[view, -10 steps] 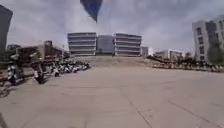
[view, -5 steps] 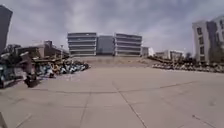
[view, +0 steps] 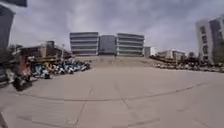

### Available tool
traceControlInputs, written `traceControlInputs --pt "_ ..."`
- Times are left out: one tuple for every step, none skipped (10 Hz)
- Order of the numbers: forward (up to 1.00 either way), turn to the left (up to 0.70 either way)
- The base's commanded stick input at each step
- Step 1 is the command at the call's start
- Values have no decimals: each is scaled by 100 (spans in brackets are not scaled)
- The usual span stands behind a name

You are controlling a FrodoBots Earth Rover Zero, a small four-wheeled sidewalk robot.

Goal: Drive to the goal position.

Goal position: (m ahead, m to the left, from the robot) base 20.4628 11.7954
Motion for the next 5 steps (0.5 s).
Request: traceControlInputs --pt "100 40" --pt "100 40" --pt "100 40" --pt "100 40" --pt "100 40"
